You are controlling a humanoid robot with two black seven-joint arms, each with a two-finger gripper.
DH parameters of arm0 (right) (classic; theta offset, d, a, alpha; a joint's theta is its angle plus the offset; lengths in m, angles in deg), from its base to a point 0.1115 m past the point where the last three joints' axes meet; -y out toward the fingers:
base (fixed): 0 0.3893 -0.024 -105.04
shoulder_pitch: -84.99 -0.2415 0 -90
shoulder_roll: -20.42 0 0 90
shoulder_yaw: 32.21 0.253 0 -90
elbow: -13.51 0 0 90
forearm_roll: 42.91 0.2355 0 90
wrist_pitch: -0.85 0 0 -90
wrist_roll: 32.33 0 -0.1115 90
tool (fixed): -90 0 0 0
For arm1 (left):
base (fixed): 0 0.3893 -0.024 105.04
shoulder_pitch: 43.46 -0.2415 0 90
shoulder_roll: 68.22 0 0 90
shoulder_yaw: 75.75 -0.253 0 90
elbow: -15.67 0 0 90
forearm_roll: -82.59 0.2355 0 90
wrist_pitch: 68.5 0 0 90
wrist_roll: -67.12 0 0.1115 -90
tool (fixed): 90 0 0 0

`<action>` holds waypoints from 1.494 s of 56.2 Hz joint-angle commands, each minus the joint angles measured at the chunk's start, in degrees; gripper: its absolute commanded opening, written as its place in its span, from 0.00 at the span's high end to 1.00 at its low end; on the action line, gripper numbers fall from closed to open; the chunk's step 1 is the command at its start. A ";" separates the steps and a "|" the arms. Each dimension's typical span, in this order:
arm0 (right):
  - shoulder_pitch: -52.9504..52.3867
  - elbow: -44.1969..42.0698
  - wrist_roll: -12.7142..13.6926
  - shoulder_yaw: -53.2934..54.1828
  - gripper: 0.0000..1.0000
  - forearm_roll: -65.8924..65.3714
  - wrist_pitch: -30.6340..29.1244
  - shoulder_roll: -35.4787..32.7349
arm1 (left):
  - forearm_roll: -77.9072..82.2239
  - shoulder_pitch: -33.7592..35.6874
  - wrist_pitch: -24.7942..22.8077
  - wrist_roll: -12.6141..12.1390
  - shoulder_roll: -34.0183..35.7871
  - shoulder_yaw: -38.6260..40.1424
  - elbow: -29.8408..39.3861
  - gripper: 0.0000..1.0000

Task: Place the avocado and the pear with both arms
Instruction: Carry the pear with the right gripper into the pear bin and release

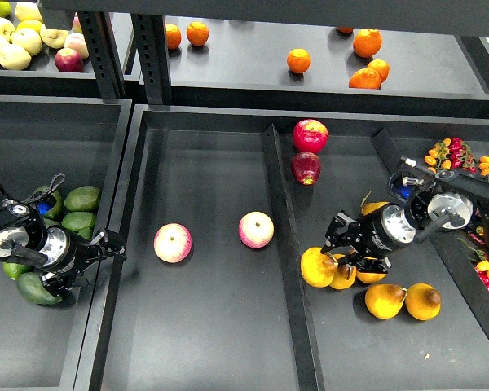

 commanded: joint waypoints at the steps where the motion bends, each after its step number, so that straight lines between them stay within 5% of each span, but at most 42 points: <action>1: 1.56 -1.38 0.00 -0.08 0.74 -0.25 0.00 0.43 | -0.01 -0.09 0.00 0.00 -0.08 0.11 0.00 0.00; 37: 6.13 -7.45 0.00 0.01 0.71 -1.39 0.00 5.79 | -0.01 -0.26 0.00 0.00 -0.44 0.20 -0.17 0.00; 45: 5.43 -6.83 0.00 0.01 0.60 -1.74 0.00 5.44 | -0.01 -0.26 0.00 0.00 -0.44 0.20 -0.17 0.00; 49: 4.38 -5.96 0.00 -0.08 0.45 -2.62 0.00 5.18 | -0.01 -0.26 0.00 0.00 -0.44 0.20 -0.17 0.00; 69: 2.01 -3.76 0.00 -0.17 0.01 -4.38 0.00 4.39 | -0.01 -0.35 0.00 0.00 -0.09 0.20 -0.08 0.00; 84: -0.28 -2.70 0.00 1.85 0.00 -4.73 0.00 0.43 | -0.10 -0.26 0.00 0.00 0.27 4.50 -0.26 0.00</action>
